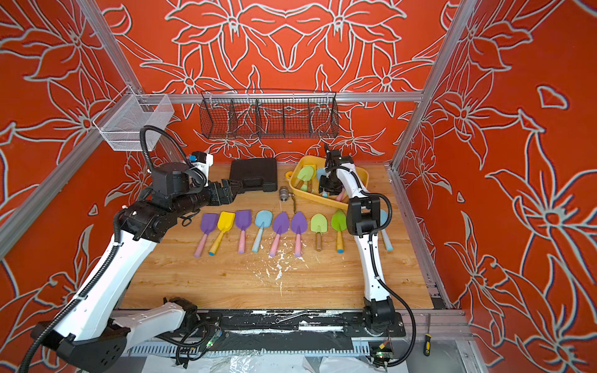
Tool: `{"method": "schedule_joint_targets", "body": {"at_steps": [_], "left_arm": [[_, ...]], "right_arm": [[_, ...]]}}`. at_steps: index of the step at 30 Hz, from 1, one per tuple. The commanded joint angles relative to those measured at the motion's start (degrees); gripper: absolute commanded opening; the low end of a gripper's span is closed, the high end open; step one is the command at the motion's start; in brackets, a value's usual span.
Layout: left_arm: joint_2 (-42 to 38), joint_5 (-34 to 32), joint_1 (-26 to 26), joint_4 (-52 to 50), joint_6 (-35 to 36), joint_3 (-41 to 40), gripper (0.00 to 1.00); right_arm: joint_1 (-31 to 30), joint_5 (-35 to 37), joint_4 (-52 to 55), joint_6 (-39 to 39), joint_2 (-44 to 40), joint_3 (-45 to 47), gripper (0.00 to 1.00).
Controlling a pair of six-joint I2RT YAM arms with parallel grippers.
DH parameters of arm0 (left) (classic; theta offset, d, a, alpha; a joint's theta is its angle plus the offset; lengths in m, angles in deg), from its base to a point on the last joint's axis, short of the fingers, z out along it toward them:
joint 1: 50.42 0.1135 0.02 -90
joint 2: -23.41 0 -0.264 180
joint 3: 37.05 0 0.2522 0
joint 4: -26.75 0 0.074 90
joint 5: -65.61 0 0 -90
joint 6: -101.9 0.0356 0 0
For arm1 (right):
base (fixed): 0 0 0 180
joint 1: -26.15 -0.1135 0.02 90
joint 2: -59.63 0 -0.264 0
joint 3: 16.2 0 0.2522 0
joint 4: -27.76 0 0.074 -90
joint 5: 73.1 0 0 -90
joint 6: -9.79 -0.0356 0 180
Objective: Take the shovel out of the storage box
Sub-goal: Pick up the shovel from the storage box.
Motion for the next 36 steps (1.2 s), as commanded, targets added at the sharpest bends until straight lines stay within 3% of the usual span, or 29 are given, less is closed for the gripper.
{"method": "schedule_joint_targets", "body": {"at_steps": [1, 6, 13, 23, 30, 36], "left_arm": [[0.6, -1.9, -2.2, -0.4, -1.8, 3.2, 0.9], [4.7, -6.5, -6.4, -3.0, 0.1, 9.2, 0.9], [6.7, -5.0, -6.5, 3.2, -4.0, 7.1, 0.9], [13.3, -2.0, -6.5, 8.1, -14.5, 7.9, 0.9], [20.6, 1.9, -6.9, 13.9, -23.2, 8.6, 0.88], [29.9, 5.3, -8.8, 14.1, -26.6, 15.4, 0.87]], "right_arm": [[-0.2, 2.5, 1.7, 0.5, 2.2, -1.7, 0.51], [-0.3, 2.4, 2.1, -0.7, 4.0, -2.8, 0.33], [-0.3, 0.7, 1.4, -1.4, 3.6, -2.8, 0.01], [-0.2, -3.7, -4.8, -1.8, -10.0, 5.1, 0.0], [-0.3, -5.2, -10.3, -4.3, -24.9, 21.5, 0.0], [-0.7, -6.8, -12.7, -6.0, -36.9, 32.8, 0.0]]}}
